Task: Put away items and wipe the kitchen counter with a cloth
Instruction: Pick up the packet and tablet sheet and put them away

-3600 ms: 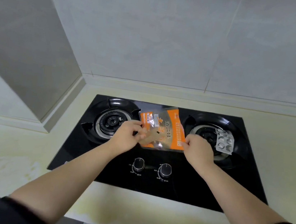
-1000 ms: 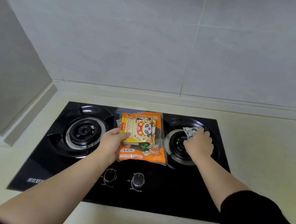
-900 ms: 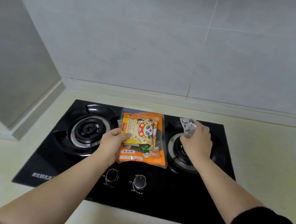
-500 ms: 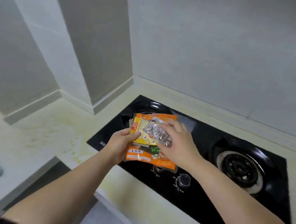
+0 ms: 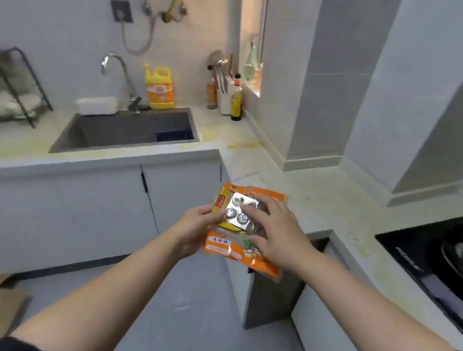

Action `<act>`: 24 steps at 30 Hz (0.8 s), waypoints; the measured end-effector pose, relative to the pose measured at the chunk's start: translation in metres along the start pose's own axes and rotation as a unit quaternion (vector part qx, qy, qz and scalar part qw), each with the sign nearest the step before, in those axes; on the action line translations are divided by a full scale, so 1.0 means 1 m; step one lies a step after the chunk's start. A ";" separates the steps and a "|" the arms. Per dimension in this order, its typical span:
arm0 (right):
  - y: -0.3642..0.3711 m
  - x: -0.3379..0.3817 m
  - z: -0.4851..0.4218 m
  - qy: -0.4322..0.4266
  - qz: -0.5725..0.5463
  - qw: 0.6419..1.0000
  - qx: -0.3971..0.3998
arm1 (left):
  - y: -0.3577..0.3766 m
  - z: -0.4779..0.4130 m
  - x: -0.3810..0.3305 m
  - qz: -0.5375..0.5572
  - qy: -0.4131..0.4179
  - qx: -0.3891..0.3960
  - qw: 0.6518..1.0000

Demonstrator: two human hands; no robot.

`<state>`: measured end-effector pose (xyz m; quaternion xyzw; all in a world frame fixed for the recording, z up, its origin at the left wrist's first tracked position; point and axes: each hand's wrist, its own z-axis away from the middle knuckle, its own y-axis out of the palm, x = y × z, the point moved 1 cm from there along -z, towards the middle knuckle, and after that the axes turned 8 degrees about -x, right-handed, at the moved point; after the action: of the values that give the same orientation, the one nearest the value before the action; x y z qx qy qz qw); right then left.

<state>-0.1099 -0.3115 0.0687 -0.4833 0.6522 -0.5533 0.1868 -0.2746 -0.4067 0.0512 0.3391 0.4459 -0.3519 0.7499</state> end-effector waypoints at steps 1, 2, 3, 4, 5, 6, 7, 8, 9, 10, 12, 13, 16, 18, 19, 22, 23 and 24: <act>0.021 0.037 -0.015 -0.032 -0.011 0.999 0.012 | -0.043 0.014 -0.002 0.007 0.008 -0.025 1.000; 0.040 0.068 -0.026 -0.061 -0.022 0.998 0.020 | -0.079 0.028 -0.003 0.012 0.013 -0.051 0.999; 0.060 0.103 -0.038 -0.090 -0.036 0.995 0.028 | -0.118 0.042 -0.003 0.021 0.016 -0.084 0.996; 0.078 0.136 -0.048 -0.116 -0.048 0.991 0.036 | -0.154 0.055 -0.002 0.031 0.019 -0.113 0.993; 0.096 0.171 -0.058 -0.142 -0.059 0.987 0.046 | -0.191 0.069 0.000 0.044 0.021 -0.141 0.989; 0.113 0.203 -0.067 -0.167 -0.067 0.982 0.056 | -0.225 0.083 0.002 0.055 0.023 -0.166 0.984; 0.128 0.235 -0.076 -0.192 -0.077 0.976 0.065 | -0.258 0.097 0.005 0.066 0.025 -0.196 0.978; 0.143 0.265 -0.085 -0.217 -0.088 0.969 0.075 | -0.290 0.109 0.007 0.076 0.028 -0.231 0.969; 0.156 0.293 -0.093 -0.241 -0.095 0.962 0.086 | -0.319 0.121 0.010 0.091 0.028 -0.267 0.959; 0.173 0.325 -0.103 -0.268 -0.100 0.953 0.101 | -0.352 0.134 0.014 0.111 0.030 -0.304 0.946; 0.200 0.372 -0.120 -0.313 -0.102 0.937 0.121 | -0.400 0.151 0.024 0.156 0.035 -0.351 0.922; 0.216 0.393 -0.129 -0.333 -0.103 0.928 0.130 | -0.422 0.157 0.030 0.180 0.037 -0.368 0.912; 0.267 0.450 -0.155 -0.387 -0.111 0.904 0.143 | -0.483 0.165 0.045 0.243 0.043 -0.411 0.878; 0.308 0.488 -0.174 -0.408 -0.121 0.890 0.163 | -0.528 0.164 0.055 0.275 0.042 -0.442 0.853; 0.330 0.506 -0.184 -0.413 -0.128 0.884 0.176 | -0.553 0.160 0.059 0.287 0.038 -0.456 0.842; 0.400 0.558 -0.221 -0.412 -0.147 0.868 0.233 | -0.631 0.141 0.071 0.308 0.028 -0.493 0.813; 0.423 0.575 -0.235 -0.413 -0.157 0.861 0.253 | -0.657 0.133 0.072 0.316 0.024 -0.506 0.802; 0.447 0.594 -0.252 -0.410 -0.166 0.854 0.274 | -0.686 0.125 0.074 0.325 0.019 -0.519 0.790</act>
<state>-0.7704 -0.7082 -0.0819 -0.6966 0.2483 -0.4839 0.4679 -0.7640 -0.8842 -0.1031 0.0310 0.4390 0.2037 0.8745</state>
